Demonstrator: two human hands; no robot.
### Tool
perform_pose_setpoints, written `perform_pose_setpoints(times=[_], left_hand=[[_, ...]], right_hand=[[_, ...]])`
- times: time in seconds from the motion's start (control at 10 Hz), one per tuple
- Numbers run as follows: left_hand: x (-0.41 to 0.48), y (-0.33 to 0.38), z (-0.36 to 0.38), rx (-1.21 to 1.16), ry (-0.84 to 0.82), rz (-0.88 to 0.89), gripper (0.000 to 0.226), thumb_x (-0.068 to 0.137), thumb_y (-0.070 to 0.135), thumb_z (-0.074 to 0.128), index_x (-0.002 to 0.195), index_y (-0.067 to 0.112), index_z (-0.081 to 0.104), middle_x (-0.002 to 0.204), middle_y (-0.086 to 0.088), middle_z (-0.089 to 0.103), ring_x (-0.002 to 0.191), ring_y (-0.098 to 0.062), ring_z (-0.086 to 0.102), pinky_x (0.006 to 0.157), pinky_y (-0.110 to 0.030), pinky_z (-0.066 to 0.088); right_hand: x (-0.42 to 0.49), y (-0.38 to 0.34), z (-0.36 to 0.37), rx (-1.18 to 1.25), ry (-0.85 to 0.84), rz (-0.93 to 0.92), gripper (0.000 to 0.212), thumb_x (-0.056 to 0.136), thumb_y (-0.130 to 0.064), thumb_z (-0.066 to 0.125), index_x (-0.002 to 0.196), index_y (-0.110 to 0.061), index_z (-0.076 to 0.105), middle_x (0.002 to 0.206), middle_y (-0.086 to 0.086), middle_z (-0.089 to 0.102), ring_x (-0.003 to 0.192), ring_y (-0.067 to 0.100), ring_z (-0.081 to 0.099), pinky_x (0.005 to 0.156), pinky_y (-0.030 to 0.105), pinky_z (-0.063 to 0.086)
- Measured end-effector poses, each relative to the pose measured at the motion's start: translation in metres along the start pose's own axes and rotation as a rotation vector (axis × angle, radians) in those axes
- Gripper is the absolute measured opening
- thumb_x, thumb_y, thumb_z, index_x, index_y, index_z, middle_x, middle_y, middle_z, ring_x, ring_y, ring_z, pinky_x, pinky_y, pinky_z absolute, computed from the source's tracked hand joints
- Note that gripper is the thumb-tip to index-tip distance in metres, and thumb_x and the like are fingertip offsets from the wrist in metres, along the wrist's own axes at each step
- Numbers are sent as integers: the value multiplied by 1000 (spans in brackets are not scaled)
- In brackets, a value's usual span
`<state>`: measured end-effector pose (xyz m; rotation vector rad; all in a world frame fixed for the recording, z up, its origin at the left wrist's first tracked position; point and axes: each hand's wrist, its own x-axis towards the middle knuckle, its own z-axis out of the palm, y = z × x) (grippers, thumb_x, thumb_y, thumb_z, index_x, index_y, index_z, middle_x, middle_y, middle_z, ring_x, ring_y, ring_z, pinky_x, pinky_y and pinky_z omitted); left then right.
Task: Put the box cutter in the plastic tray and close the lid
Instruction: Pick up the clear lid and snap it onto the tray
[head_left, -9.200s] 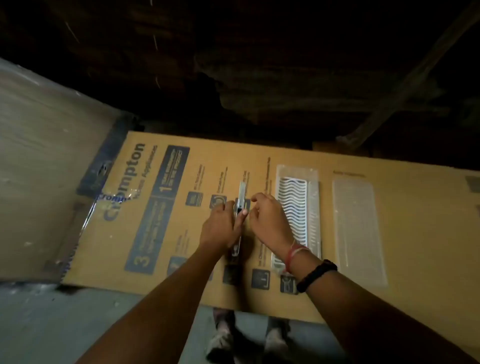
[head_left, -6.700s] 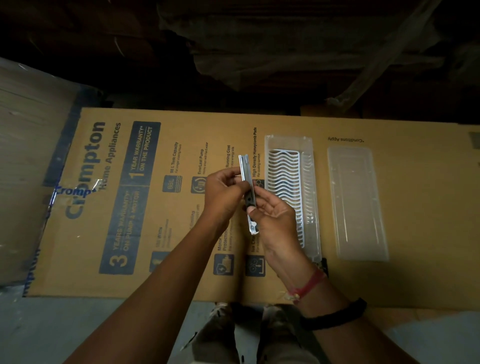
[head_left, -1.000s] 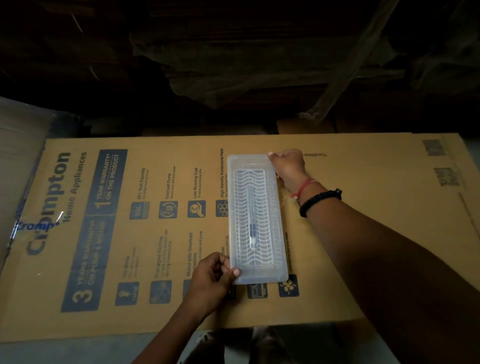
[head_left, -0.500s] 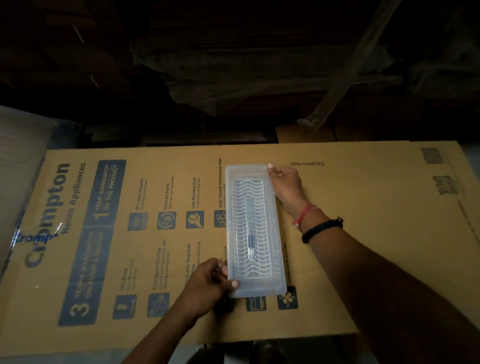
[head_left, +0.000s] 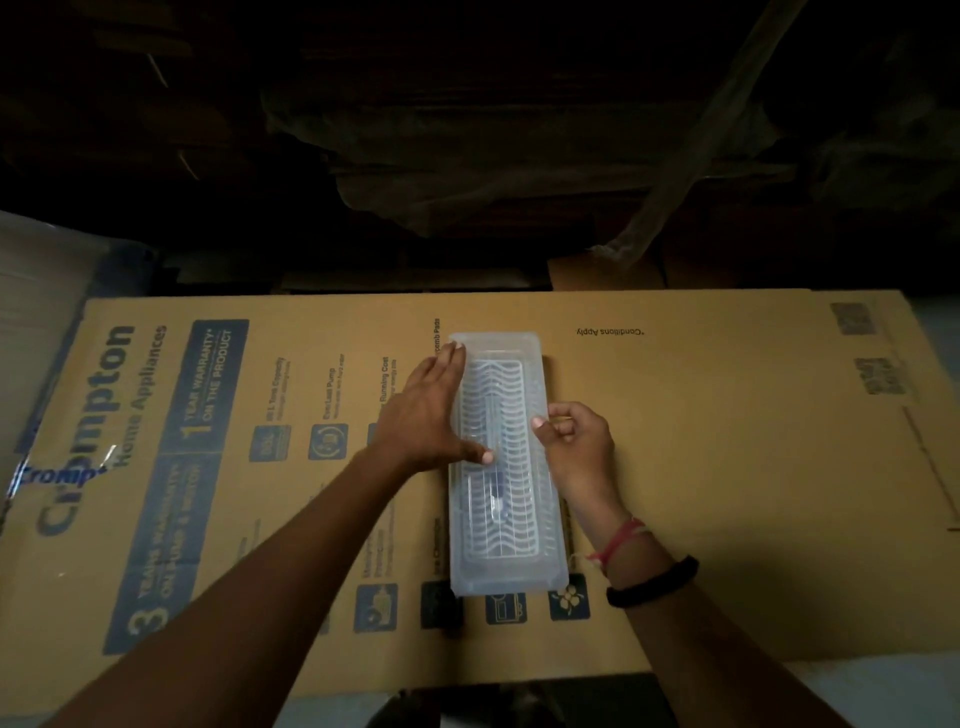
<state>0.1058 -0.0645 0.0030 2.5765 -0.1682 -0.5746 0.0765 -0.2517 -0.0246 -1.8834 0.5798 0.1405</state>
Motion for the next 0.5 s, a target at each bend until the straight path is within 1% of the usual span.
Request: perform_pose_setpoints(times=[0.1,0.2,0.3,0.4,0.5], left_hand=[[3,-6,2,59,-38,6,144,52,65,82,155,24,-11,166,8,-13,152,-25,7,113,-55,31],[4,-7,4,92,-35,0,145,50,69,80,154,27,-12,166,11,-13,150,-27,13,109,-57,37],[4,-6,2,106,-28,-3,145,48,71,79,154,27,-10,166,11,-12,150,-27,14,108,-58,38],[3,-5,-1,123,-18,3,144,49,72,78,154,27,-11,166,8,-12,152,-26,8,110,-58,37],[-4,5,-9,104,95,32,137,56,75,72,153,30,-13,166,0,-14,154,-26,-1,115,-58,31]], right_hand=[[-1,7,1,12,6,-21,13,82,-19,72,92,-20,64,73,-1,66,67,11,63,57,20,44],[-1,13,0,42,-4,-26,14,82,-21,72,94,-20,65,75,4,69,69,16,66,57,22,46],[-1,10,0,48,-12,-33,18,83,-22,71,98,-15,65,81,15,70,76,26,68,65,31,54],[-1,9,-1,-4,-32,-45,24,83,-25,70,104,-16,64,89,12,70,85,28,69,68,29,53],[-7,-9,-5,-134,25,-146,45,86,-32,66,128,-21,55,126,6,60,113,23,58,83,27,46]])
